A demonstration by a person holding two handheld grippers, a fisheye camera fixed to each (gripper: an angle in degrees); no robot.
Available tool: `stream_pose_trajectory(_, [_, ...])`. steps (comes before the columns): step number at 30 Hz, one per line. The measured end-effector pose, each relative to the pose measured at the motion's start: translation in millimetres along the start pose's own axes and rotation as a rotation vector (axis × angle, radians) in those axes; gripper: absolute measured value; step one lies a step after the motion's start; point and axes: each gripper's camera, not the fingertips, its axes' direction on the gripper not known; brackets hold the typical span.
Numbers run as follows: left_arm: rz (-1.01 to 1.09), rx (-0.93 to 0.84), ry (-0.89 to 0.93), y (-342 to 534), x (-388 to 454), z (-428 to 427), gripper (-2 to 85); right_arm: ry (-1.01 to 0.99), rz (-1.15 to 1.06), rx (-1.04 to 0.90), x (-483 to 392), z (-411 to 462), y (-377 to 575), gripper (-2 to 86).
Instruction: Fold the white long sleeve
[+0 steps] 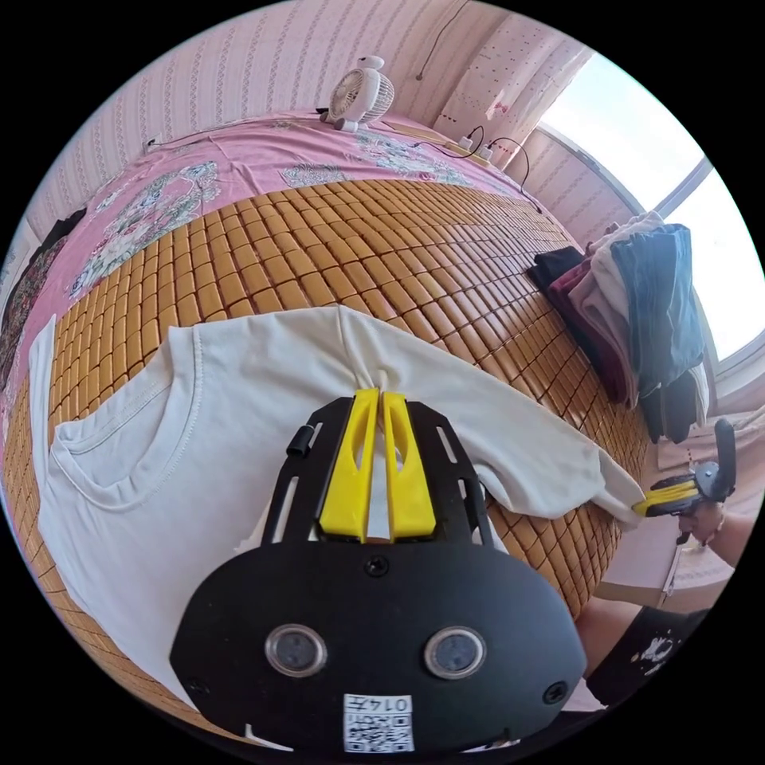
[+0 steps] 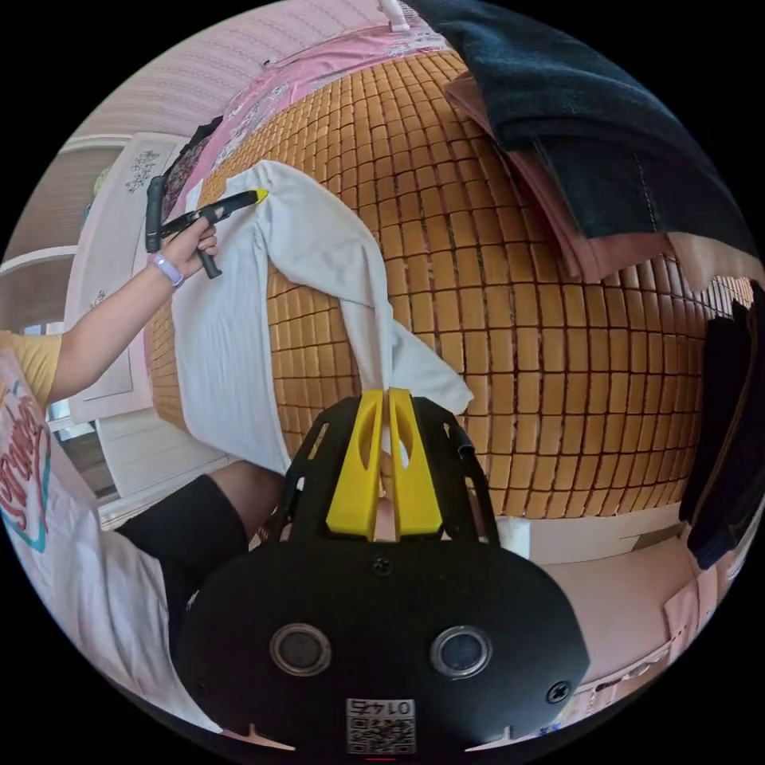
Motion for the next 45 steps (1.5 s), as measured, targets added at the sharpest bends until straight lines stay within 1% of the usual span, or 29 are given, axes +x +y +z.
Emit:
stream_pose_trajectory(1, [-0.002, 0.001, 0.0, 0, 0, -1, -0.8, -0.011, -0.032, -0.024, -2, -16, 0, 1.0])
stream_pose_trajectory(3, [-0.009, 0.012, 0.022, -1, 2, -7, -0.9, 0.015, -0.063, -0.011, 0, -42, -5, 0.9])
stream_pose_trajectory(6, [-0.041, 0.071, 0.059, -1, 1, -19, -1.0, 0.228, -0.013, 0.098, 18, -69, -16, 1.1])
stream_pose_trajectory(7, [-0.043, 0.078, 0.063, -1, 1, -21, -1.0, 0.336, 0.063, 0.128, 28, -68, -18, 1.3])
stream_pose_trajectory(8, [-0.045, 0.085, 0.064, -2, 0, -24, -1.0, 0.384, 0.143, 0.132, 37, -64, -19, 1.6])
stream_pose_trajectory(10, [-0.037, 0.082, 0.057, -5, -1, -29, -0.9, 0.364, 0.187, 0.16, 39, -56, -16, 2.5])
stream_pose_trajectory(12, [-0.016, 0.103, 0.049, -8, -2, -36, -0.8, 0.327, 0.173, 0.183, 32, -44, -14, 4.5])
stream_pose_trajectory(14, [-0.004, 0.13, 0.022, -10, -2, -41, -0.6, 0.348, 0.135, 0.17, 18, -23, -17, 5.4])
stream_pose_trajectory(16, [-0.008, 0.12, -0.004, -12, -3, -40, -0.3, 0.391, 0.095, 0.147, 7, -4, -20, 5.4])
stream_pose_trajectory(18, [-0.014, 0.049, -0.016, -14, -4, -29, 0.0, 0.434, 0.063, 0.041, 2, 21, -22, 4.9])
stream_pose_trajectory(19, [-0.007, 0.021, -0.023, -15, -3, -24, -0.2, 0.468, 0.031, 0.068, -6, 23, -18, 4.5])
stream_pose_trajectory(20, [0.016, -0.049, -0.051, -16, -1, -15, -0.4, 0.495, -0.008, 0.052, -13, 25, -15, 3.1])
stream_pose_trajectory(21, [0.055, -0.03, -0.063, -14, 2, -15, -0.7, 0.516, -0.009, 0.022, -15, 27, -14, 2.4])
stream_pose_trajectory(22, [0.067, -0.038, -0.071, -14, 3, -14, -0.8, 0.572, -0.001, -0.038, -15, 33, -12, 1.7])
stream_pose_trajectory(23, [0.08, -0.046, -0.079, -14, 4, -14, -0.9, 0.609, -0.017, -0.058, -15, 38, -5, 1.2])
stream_pose_trajectory(25, [0.072, -0.048, -0.076, -12, 2, -15, -0.9, 0.579, -0.026, -0.039, -14, 38, 4, 0.8])
stream_pose_trajectory(27, [0.035, -0.035, -0.05, -7, -4, -17, -1.0, 0.507, 0.022, -0.059, -10, 35, 6, 0.5])
stream_pose_trajectory(28, [0.025, -0.032, -0.043, -5, -5, -17, -1.0, 0.466, 0.067, -0.036, -7, 29, 7, 0.4])
stream_pose_trajectory(30, [0.004, -0.022, -0.026, 1, -10, -18, -1.0, 0.417, 0.153, 0.049, -2, 17, 10, 0.3])
stream_pose_trajectory(32, [0.01, -0.021, -0.035, 5, -11, -18, -1.0, 0.401, 0.283, 0.214, 6, 1, 12, 0.2])
stream_pose_trajectory(33, [0.019, -0.021, -0.046, 8, -11, -19, -1.0, 0.404, 0.329, 0.265, 9, -2, 12, 0.1])
stream_pose_trajectory(35, [0.042, -0.019, -0.065, 13, -11, -19, -1.0, 0.362, 0.488, 0.408, 22, -4, 10, 0.0])
stream_pose_trajectory(37, [0.056, -0.019, -0.07, 19, -13, -19, -1.0, 0.362, 0.542, 0.402, 27, 10, 3, -0.1])
stream_pose_trajectory(38, [0.049, -0.025, -0.06, 22, -16, -19, -1.0, 0.394, 0.549, 0.332, 29, 26, -2, -0.2])
stream_pose_trajectory(39, [0.04, -0.035, -0.045, 24, -20, -19, -1.0, 0.426, 0.522, 0.368, 24, 27, -2, -0.2])
stream_pose_trajectory(41, [0.025, -0.045, -0.025, 28, -27, -20, -1.0, 0.563, 0.41, 0.324, 7, 39, -7, -0.3])
stream_pose_trajectory(42, [-0.004, -0.048, -0.009, 32, -31, -21, -1.0, 0.591, 0.399, 0.308, 4, 40, -9, -0.3])
stream_pose_trajectory(44, [-0.068, -0.048, 0.026, 36, -37, -23, -1.0, 0.604, 0.438, 0.288, 7, 41, -12, -0.3])
stream_pose_trajectory(45, [-0.078, -0.016, 0.062, 38, -38, -27, -1.0, 0.596, 0.46, 0.288, 10, 40, -12, -0.3])
